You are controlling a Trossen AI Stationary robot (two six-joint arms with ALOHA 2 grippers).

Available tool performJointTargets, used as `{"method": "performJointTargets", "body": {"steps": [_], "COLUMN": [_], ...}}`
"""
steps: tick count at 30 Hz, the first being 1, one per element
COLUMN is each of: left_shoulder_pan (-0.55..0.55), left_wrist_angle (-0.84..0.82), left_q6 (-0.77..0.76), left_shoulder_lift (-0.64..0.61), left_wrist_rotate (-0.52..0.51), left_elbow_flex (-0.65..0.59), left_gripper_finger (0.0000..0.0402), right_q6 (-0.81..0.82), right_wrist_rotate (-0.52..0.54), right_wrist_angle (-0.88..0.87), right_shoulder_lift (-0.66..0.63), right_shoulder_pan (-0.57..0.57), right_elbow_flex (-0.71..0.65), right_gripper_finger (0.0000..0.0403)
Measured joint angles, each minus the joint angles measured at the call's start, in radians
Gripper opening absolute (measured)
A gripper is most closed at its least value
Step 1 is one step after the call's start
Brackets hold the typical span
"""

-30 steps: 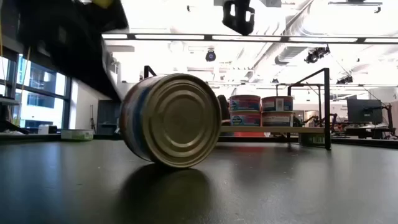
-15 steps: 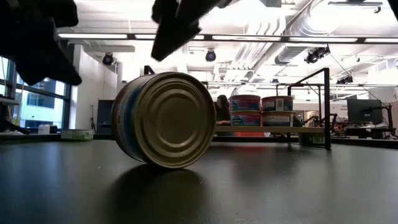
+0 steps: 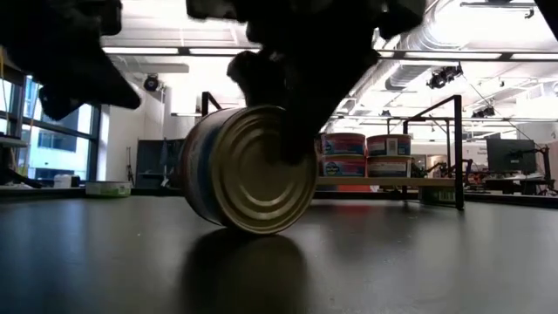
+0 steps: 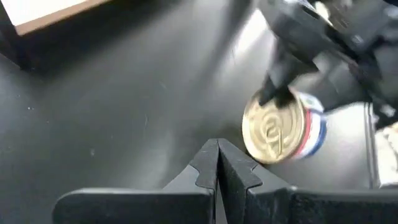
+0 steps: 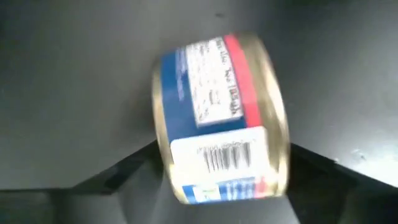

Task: Stack canned seafood by type on shelf
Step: Stack the blue-pink tuna can on top of the other blue-pink tuna can on the shelf

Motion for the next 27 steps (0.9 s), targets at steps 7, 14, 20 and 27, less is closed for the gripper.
{"method": "performJointTargets", "body": {"steps": [7, 14, 20, 27], "left_shoulder_pan": [0.085, 0.184, 0.237, 0.244], "left_wrist_angle": [0.066, 0.151, 0.276, 0.361], "left_q6": [0.089, 0.201, 0.362, 0.382], "left_shoulder_lift": [-0.002, -0.002, -0.002, -0.003], "left_wrist_rotate": [0.005, 0.085, 0.098, 0.131], "left_elbow_flex": [0.000, 0.000, 0.000, 0.000], "left_gripper_finger": [0.0000, 0.0000, 0.0000, 0.0000], "right_q6": [0.068, 0.188, 0.340, 0.458], "right_wrist_rotate": [0.082, 0.341, 0.579, 0.643], "right_wrist_angle": [-0.080, -0.354, -0.470, -0.457], "right_shoulder_lift": [-0.107, -0.286, -0.488, -0.747], "right_shoulder_pan": [-0.007, -0.052, -0.158, -0.352], "right_elbow_flex": [0.019, 0.016, -0.060, -0.467], "right_gripper_finger": [0.0169, 0.0169, 0.0169, 0.0169]}}
